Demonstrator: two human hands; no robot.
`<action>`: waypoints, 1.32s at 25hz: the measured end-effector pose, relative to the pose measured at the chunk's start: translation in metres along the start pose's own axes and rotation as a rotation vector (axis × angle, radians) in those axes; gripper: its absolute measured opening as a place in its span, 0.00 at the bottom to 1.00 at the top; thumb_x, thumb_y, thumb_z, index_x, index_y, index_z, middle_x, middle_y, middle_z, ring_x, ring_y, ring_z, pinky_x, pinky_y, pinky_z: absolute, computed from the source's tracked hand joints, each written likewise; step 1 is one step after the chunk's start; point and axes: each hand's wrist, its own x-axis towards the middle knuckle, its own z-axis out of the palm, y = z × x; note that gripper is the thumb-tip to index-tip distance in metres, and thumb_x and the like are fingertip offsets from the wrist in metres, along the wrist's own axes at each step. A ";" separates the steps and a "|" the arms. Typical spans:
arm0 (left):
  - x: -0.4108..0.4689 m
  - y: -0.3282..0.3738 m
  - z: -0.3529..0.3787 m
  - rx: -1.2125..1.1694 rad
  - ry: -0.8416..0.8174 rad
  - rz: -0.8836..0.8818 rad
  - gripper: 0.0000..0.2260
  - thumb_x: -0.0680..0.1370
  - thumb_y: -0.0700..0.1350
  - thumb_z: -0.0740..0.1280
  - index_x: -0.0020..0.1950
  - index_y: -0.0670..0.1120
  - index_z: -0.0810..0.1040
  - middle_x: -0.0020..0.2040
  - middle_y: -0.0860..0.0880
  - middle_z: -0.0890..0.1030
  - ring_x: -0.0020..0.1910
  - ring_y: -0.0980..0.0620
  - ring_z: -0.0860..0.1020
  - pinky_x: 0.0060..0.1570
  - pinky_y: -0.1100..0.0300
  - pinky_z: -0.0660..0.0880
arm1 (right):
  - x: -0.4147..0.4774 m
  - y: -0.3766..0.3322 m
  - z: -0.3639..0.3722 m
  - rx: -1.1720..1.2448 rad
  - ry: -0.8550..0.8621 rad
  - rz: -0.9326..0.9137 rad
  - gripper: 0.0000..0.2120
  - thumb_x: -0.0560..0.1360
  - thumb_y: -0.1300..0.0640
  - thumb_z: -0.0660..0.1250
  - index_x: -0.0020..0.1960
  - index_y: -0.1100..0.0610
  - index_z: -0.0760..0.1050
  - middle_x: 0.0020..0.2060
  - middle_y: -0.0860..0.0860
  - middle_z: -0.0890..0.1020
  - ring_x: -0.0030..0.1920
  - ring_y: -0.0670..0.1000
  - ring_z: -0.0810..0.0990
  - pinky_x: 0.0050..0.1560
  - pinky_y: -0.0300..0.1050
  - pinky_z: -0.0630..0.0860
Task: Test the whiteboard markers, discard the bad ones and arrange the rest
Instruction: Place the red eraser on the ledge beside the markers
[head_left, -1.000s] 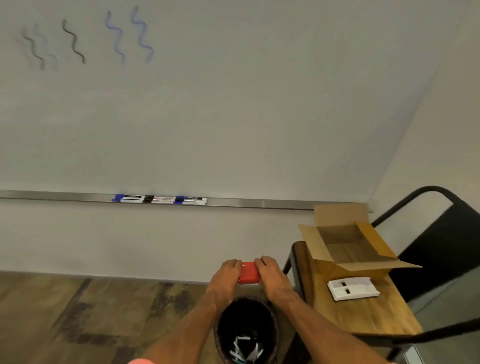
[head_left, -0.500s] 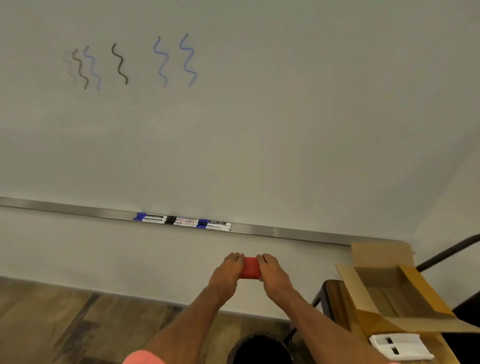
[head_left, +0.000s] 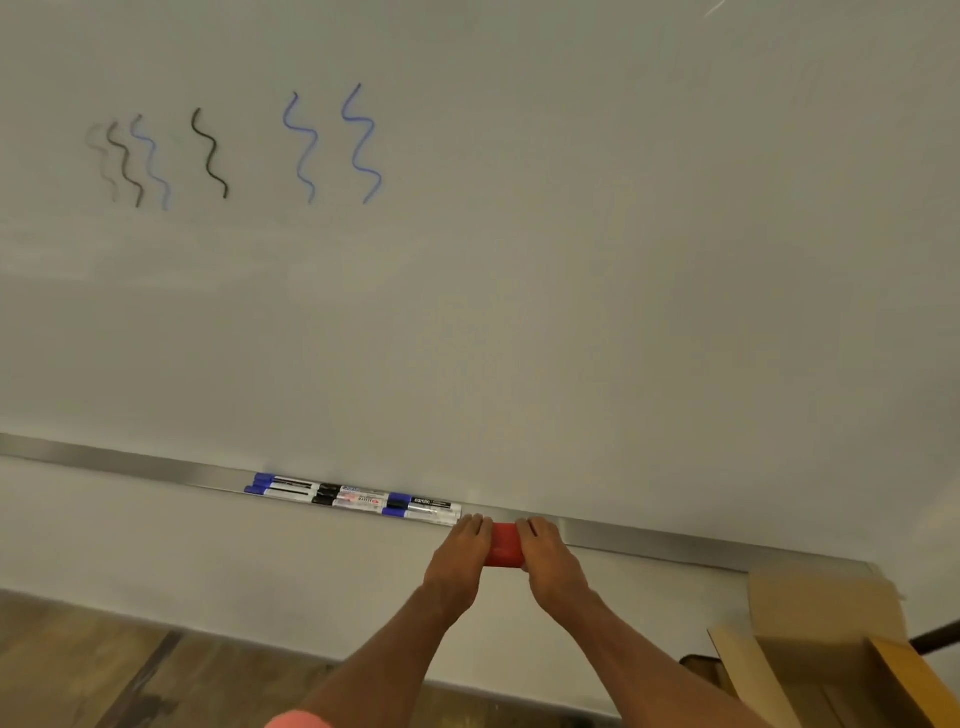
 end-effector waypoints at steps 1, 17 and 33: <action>0.008 -0.002 0.003 0.009 0.004 0.005 0.29 0.78 0.35 0.63 0.75 0.42 0.53 0.75 0.44 0.59 0.74 0.48 0.56 0.71 0.56 0.61 | 0.007 0.003 0.002 0.005 -0.009 0.012 0.31 0.75 0.63 0.66 0.73 0.57 0.57 0.69 0.53 0.63 0.69 0.51 0.63 0.62 0.46 0.72; 0.111 -0.047 0.058 0.008 -0.086 0.134 0.33 0.73 0.31 0.65 0.74 0.39 0.55 0.74 0.42 0.60 0.74 0.45 0.56 0.72 0.56 0.58 | 0.093 0.028 0.052 0.096 -0.036 0.216 0.24 0.78 0.64 0.60 0.72 0.60 0.60 0.69 0.56 0.64 0.70 0.54 0.62 0.69 0.45 0.65; 0.105 -0.050 0.079 0.148 -0.052 0.202 0.30 0.80 0.38 0.58 0.76 0.40 0.44 0.78 0.42 0.46 0.77 0.45 0.45 0.71 0.53 0.36 | 0.083 0.037 0.080 0.090 0.002 0.073 0.28 0.79 0.45 0.40 0.77 0.53 0.49 0.76 0.51 0.53 0.75 0.51 0.56 0.74 0.45 0.55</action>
